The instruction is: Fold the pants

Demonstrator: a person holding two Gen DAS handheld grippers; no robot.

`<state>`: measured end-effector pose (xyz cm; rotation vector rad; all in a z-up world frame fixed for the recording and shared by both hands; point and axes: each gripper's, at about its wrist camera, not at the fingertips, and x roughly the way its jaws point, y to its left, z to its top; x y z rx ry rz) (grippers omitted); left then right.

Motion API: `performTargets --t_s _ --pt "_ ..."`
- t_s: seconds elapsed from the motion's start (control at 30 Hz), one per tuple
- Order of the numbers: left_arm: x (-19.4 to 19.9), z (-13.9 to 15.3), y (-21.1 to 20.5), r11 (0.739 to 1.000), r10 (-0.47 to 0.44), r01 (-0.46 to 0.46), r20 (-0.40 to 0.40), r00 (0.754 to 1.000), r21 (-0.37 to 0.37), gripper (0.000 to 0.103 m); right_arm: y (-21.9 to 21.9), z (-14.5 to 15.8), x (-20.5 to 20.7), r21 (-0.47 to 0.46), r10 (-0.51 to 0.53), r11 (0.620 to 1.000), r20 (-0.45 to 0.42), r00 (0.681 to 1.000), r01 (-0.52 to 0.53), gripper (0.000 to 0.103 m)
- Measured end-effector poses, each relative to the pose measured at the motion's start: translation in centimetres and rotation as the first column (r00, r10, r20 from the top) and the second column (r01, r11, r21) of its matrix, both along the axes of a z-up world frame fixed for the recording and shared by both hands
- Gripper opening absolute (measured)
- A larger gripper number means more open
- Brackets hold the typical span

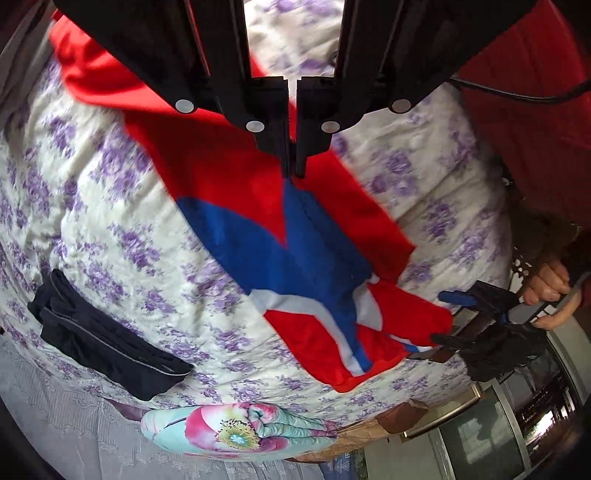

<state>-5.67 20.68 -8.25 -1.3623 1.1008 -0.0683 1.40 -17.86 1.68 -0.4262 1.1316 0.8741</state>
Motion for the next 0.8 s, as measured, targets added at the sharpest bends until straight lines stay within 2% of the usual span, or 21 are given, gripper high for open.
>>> performTargets --t_s 0.1,0.3,0.33,0.4,0.47,0.57,0.67,0.7,0.73,0.77,0.8 --pt "0.1 0.2 -0.2 1.0 0.001 -0.001 -0.011 1.0 0.007 0.08 -1.2 -0.2 -2.9 0.056 -0.048 0.997 -0.106 0.993 0.054 0.003" --pt "1.5 0.3 -0.2 0.999 0.002 -0.002 -0.004 1.0 0.039 0.079 -3.4 -2.6 -6.1 0.098 -0.187 0.971 -0.26 0.947 0.218 0.003" --pt "1.7 0.5 -0.3 0.998 -0.005 0.004 0.003 1.0 0.055 0.075 -3.6 -3.0 -6.4 0.1 -0.205 0.966 -0.273 0.94 0.24 0.003" --pt "1.8 1.0 -0.3 0.994 -0.037 0.036 0.01 0.999 0.103 0.047 -3.5 -3.6 -7.1 0.105 -0.214 0.962 -0.294 0.932 0.254 0.003" --pt "1.4 1.4 0.2 0.987 -0.066 0.063 0.014 0.998 0.151 0.033 -3.4 -4.0 -7.5 0.12 -0.21 0.957 -0.339 0.917 0.264 0.007" --pt "0.2 1.3 1.3 0.976 -0.093 0.093 -0.01 0.996 0.199 0.028 -4.1 -3.8 -7.7 0.128 -0.249 0.942 -0.356 0.901 0.311 0.008" --pt "-0.7 0.5 1.6 0.973 -0.107 0.11 -0.025 0.994 0.202 0.028 -6.1 -0.8 -7.4 0.194 -0.341 0.894 -0.294 0.893 0.405 0.009" --pt "-0.8 0.4 1.5 0.971 -0.11 0.113 -0.022 0.994 0.212 0.028 -7.1 0.4 -7.0 0.22 -0.398 0.861 -0.271 0.876 0.459 0.029" --pt "-0.8 0.5 1.3 0.966 -0.115 0.117 -0.019 0.993 0.233 0.028 -8.2 1.4 -6.4 0.229 -0.475 0.819 -0.241 0.846 0.525 0.076" --pt "-0.6 0.6 1.0 0.958 -0.125 0.124 -0.015 0.992 0.258 0.029 -9.4 2.1 -5.6 0.217 -0.572 0.766 -0.2 0.796 0.605 0.091" --pt "-0.5 0.8 0.6 0.952 -0.135 0.131 -0.006 0.991 0.275 0.038 -10.4 2.5 -4.8 0.202 -0.653 0.709 -0.174 0.737 0.676 0.097"
